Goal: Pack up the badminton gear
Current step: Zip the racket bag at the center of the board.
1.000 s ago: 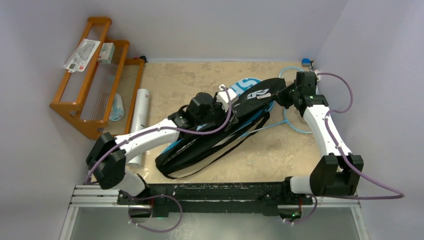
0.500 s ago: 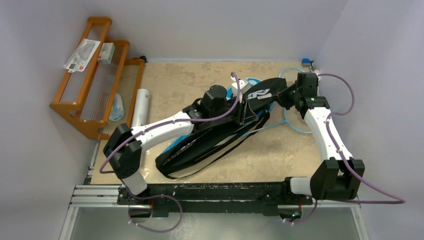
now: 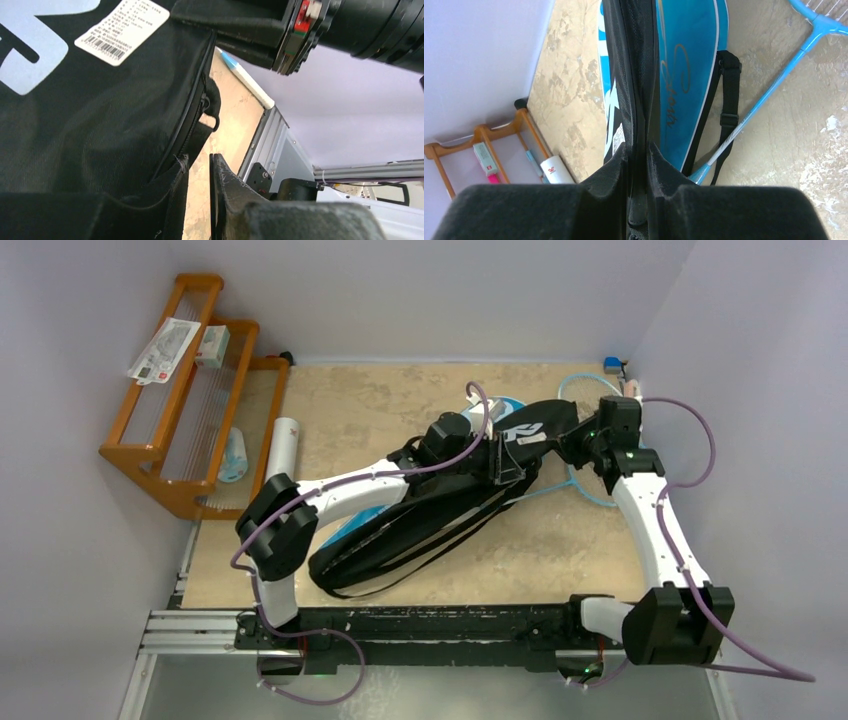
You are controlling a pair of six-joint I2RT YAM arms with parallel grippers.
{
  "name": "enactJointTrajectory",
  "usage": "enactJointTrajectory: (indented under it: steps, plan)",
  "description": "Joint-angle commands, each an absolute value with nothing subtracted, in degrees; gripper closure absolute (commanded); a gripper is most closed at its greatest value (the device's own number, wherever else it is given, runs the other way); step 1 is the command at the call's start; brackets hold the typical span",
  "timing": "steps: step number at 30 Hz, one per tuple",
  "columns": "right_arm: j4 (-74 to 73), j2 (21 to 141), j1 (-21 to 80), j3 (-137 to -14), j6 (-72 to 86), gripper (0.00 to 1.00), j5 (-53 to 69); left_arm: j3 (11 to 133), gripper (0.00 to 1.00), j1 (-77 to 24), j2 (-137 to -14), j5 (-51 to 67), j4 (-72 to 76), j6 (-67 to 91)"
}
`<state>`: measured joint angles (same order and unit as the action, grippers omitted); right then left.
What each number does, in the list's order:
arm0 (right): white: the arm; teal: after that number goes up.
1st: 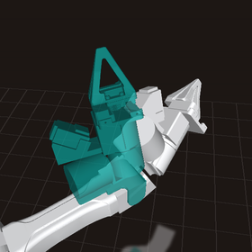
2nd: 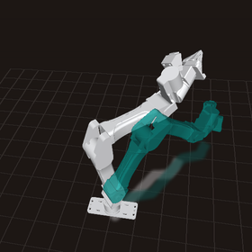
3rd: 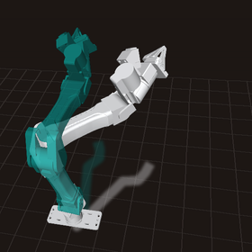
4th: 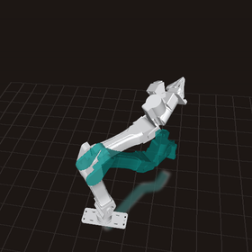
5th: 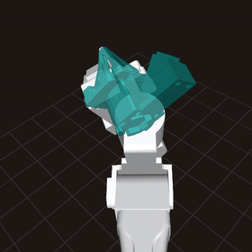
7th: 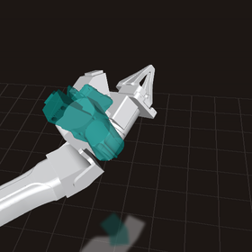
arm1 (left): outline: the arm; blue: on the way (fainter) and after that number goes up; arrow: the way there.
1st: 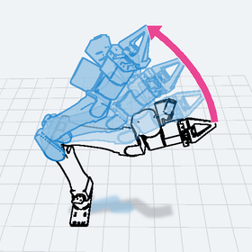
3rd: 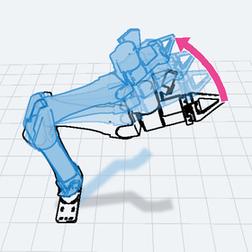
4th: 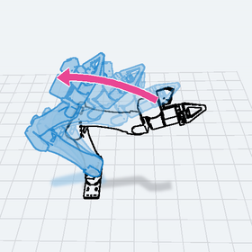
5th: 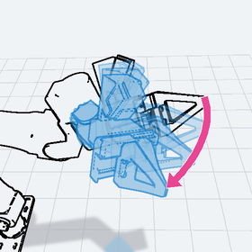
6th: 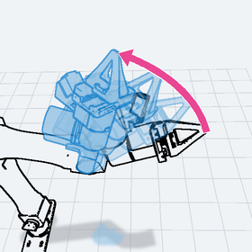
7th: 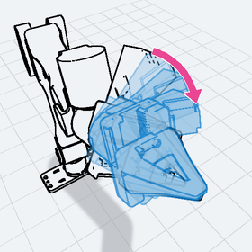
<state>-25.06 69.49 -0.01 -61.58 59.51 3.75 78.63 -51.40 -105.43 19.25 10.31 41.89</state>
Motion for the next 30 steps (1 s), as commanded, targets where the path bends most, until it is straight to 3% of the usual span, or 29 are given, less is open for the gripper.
enactJointTrajectory:
  steps: [1, 12, 21, 30]
  plan:
    - [-22.6, 66.0, 0.4, -60.0, 59.1, 0.93, 7.1, 80.7, 0.81, -51.1, -106.0, 18.1, 13.8, 43.3]
    - [-25.6, 62.3, 0.4, -58.3, 58.2, 0.92, 6.8, 81.0, 0.79, -50.7, -108.5, 24.7, 17.1, 46.9]
    - [-25.0, 61.7, 0.4, -57.6, 56.7, 0.93, 9.3, 81.5, 0.63, -50.7, -109.7, 24.8, 17.0, 46.7]
    - [-24.9, 60.4, 0.4, -56.3, 56.8, 0.93, 11.8, 82.0, 0.75, -50.6, -111.2, 21.4, 17.5, 47.1]
